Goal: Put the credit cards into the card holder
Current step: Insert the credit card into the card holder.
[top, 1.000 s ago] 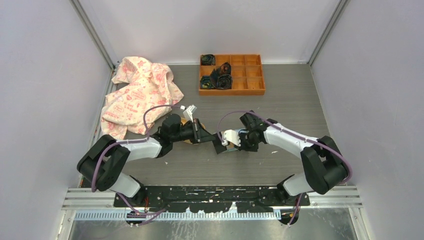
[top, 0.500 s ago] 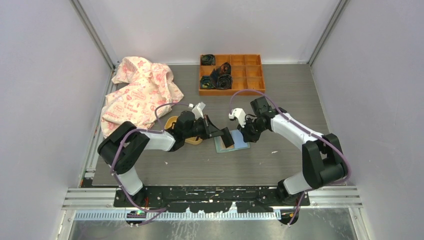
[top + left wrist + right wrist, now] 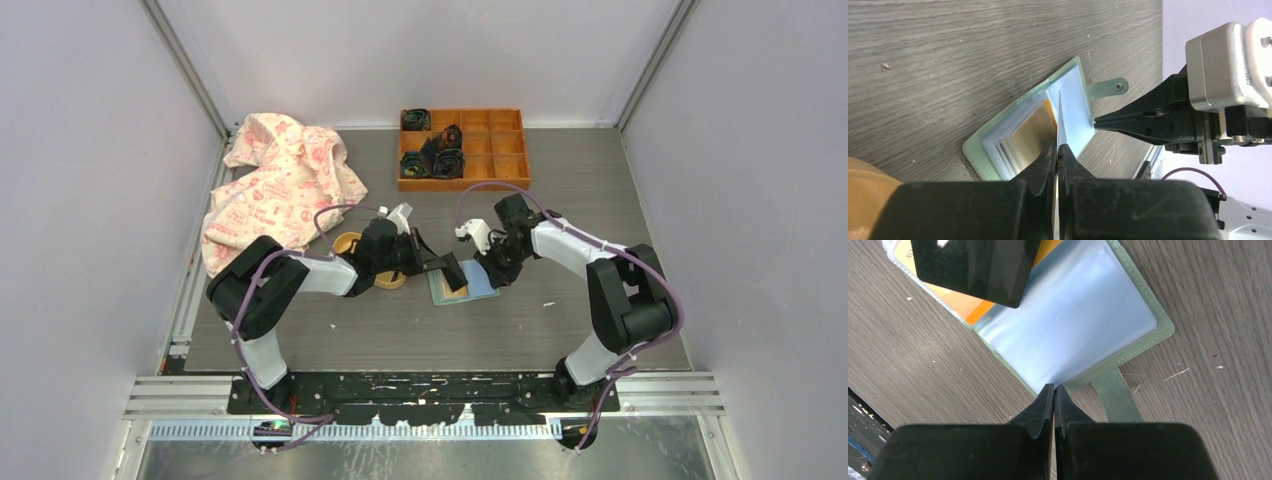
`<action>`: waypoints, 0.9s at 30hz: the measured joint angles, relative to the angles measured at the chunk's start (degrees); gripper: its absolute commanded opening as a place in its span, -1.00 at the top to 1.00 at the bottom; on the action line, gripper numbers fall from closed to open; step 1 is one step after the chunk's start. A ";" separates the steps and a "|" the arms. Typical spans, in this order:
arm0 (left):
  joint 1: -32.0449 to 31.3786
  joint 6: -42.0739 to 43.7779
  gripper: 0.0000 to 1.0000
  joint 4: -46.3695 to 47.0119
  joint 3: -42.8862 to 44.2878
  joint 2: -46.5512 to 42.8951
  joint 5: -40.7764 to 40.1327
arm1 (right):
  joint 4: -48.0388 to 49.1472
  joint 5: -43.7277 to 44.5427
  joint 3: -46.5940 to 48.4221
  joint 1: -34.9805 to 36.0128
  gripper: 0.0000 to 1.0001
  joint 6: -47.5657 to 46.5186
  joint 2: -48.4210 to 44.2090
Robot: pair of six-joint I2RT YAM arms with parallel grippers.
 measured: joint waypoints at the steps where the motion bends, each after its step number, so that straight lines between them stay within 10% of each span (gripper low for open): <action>1: -0.09 -0.02 1.00 -0.26 0.17 0.33 0.00 | -0.04 0.28 0.15 0.00 0.87 0.20 0.35; 27: -2.89 1.33 1.00 -14.75 8.33 2.12 -1.05 | -1.29 2.34 1.38 0.55 0.87 1.09 2.58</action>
